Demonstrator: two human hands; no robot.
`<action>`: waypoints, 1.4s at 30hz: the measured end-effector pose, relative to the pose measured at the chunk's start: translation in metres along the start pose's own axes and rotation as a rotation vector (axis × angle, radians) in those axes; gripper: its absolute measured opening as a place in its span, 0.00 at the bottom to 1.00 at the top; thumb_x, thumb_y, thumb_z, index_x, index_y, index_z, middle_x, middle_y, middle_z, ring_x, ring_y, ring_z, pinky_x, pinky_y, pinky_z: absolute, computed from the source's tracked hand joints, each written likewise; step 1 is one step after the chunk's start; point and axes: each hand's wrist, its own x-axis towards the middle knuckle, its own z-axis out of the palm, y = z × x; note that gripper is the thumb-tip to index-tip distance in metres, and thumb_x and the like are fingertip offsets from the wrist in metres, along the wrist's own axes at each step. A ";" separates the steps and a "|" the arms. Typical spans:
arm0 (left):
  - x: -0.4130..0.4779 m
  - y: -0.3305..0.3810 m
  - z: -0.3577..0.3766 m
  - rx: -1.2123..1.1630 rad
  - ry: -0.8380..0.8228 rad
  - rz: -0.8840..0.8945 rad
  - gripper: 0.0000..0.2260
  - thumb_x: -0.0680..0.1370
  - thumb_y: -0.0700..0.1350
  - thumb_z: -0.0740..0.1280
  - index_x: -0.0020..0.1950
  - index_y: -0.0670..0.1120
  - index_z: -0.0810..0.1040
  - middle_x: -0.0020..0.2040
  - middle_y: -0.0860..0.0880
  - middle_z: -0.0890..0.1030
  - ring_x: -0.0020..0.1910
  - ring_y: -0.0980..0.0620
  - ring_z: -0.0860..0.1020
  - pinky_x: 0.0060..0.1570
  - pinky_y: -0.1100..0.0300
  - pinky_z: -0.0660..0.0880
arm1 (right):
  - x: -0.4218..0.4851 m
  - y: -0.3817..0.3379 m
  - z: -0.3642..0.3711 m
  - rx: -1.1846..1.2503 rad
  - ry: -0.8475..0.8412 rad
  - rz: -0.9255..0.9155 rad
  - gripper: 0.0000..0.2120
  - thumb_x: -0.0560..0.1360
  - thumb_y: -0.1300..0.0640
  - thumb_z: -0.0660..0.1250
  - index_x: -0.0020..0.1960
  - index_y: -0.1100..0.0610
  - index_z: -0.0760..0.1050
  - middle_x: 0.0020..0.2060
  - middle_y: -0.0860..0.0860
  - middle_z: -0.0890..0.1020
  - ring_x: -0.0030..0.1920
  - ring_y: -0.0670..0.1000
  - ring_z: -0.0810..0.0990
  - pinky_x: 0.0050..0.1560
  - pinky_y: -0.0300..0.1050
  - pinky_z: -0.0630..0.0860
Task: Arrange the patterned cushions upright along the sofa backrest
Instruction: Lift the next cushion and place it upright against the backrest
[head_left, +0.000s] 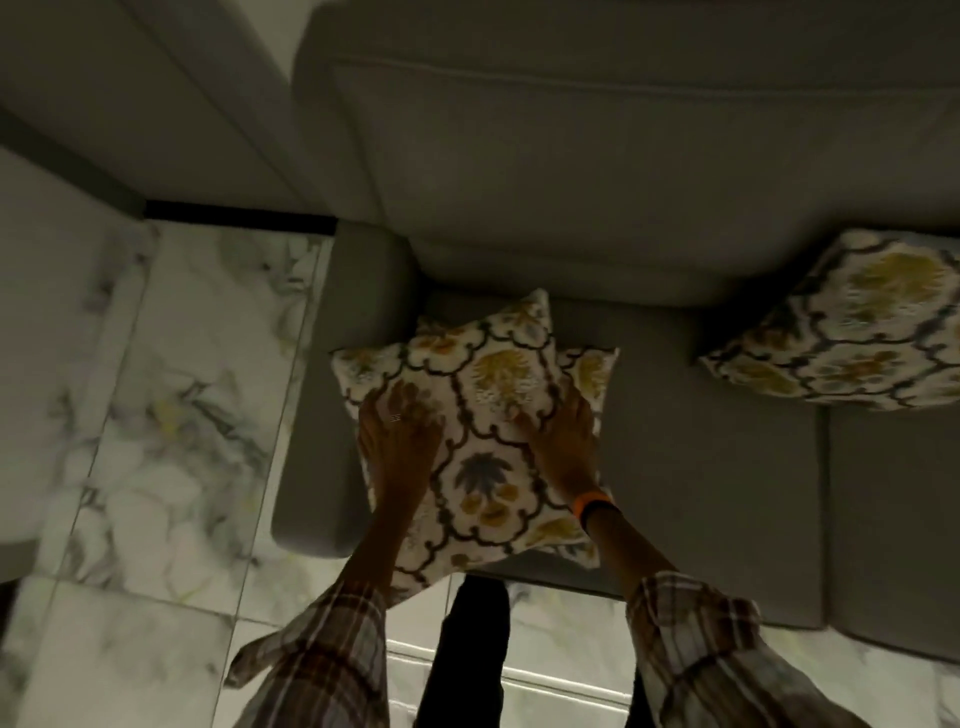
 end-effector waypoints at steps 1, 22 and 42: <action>0.007 -0.019 -0.008 -0.065 -0.049 -0.053 0.44 0.73 0.65 0.68 0.80 0.48 0.52 0.78 0.38 0.56 0.76 0.35 0.59 0.73 0.35 0.62 | 0.000 -0.001 0.011 0.020 -0.002 0.038 0.51 0.76 0.31 0.69 0.86 0.50 0.46 0.86 0.53 0.52 0.85 0.59 0.53 0.80 0.68 0.58; -0.001 0.051 -0.015 -0.838 -0.272 -0.064 0.43 0.68 0.38 0.80 0.74 0.58 0.60 0.69 0.56 0.72 0.64 0.62 0.75 0.62 0.59 0.77 | 0.006 0.005 -0.111 0.463 0.054 -0.001 0.38 0.72 0.58 0.80 0.77 0.52 0.69 0.67 0.50 0.82 0.59 0.46 0.85 0.49 0.36 0.85; -0.293 0.450 0.345 -0.611 -0.559 0.442 0.41 0.62 0.46 0.80 0.66 0.73 0.65 0.65 0.74 0.72 0.66 0.68 0.73 0.66 0.61 0.75 | -0.024 0.332 -0.614 0.712 0.504 0.035 0.35 0.78 0.24 0.49 0.81 0.38 0.61 0.75 0.42 0.74 0.71 0.40 0.77 0.77 0.51 0.71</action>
